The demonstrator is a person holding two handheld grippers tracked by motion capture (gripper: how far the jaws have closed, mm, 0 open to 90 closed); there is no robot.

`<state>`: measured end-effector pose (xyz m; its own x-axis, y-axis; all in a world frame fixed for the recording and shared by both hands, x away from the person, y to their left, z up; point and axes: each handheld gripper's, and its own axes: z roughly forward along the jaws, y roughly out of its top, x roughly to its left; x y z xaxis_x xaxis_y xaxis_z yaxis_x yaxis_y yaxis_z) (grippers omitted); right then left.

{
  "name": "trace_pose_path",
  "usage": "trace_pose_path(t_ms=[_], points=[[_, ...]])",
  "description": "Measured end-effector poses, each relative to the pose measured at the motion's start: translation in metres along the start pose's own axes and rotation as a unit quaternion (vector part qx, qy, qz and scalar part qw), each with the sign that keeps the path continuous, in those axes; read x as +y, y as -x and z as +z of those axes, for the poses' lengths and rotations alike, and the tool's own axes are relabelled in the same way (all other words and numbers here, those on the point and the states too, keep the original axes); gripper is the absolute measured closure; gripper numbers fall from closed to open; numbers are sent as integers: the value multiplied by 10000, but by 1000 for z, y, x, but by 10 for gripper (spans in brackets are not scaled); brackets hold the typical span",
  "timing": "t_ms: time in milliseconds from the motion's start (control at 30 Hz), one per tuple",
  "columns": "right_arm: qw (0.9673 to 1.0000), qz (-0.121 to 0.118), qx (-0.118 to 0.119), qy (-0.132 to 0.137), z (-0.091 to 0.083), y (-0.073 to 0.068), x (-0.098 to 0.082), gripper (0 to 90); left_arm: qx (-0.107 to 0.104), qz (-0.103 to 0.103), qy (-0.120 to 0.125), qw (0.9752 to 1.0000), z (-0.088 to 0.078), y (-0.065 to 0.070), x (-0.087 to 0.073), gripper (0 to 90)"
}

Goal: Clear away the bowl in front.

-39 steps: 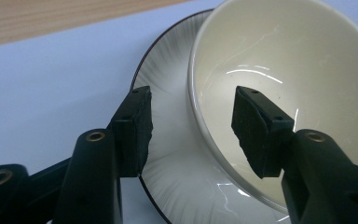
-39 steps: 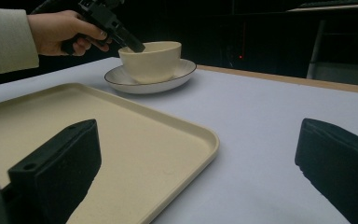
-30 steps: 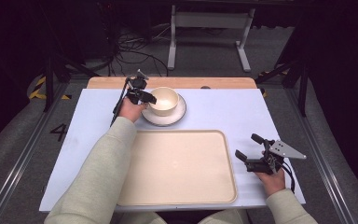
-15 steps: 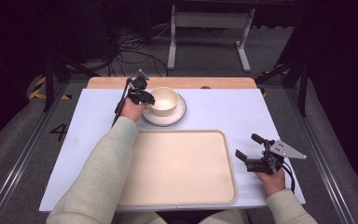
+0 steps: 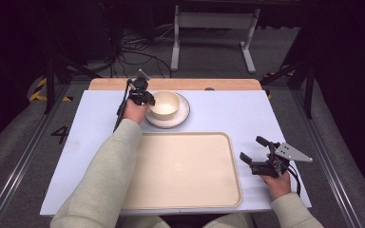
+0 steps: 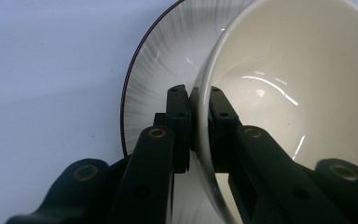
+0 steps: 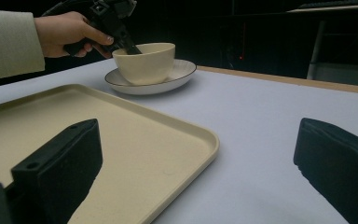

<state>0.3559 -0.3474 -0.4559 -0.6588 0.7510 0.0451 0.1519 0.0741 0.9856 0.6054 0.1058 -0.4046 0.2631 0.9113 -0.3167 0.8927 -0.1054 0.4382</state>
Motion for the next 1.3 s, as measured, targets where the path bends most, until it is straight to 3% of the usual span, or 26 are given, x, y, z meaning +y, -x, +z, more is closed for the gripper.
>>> trace_pose_path(t_ms=[67, 467, 700, 933, 1067, 1233, 1300], points=[[10000, 3, 0, 1, 0, 0, 0, 15, -7, -92, 27, 10000, -2, -1, 0, 825], [10000, 8, 3, 7, 0, 0, 0, 16, 164, 1, 124, 9998, -11, -1, 1, 820], [10000, 14, 8, 0, 0, 0, 0, 17, 90, 67, 155, 9998, -21, 2, 1, 820], [10000, 10, -2, 3, 0, 0, 0, 17, 25, 212, 170, 9996, -32, 7, 1, 820], [10000, 13, -2, 2, 0, 0, 0, 17, 105, 396, 129, 9991, -40, 11, 2, 819], [10000, 20, -2, 3, 0, 0, 0, 17, 64, 504, 135, 9986, -50, 16, 3, 819], [10000, 27, 1, 2, 0, 0, 0, 18, 54, 635, 120, 9979, -57, 20, 3, 819]])
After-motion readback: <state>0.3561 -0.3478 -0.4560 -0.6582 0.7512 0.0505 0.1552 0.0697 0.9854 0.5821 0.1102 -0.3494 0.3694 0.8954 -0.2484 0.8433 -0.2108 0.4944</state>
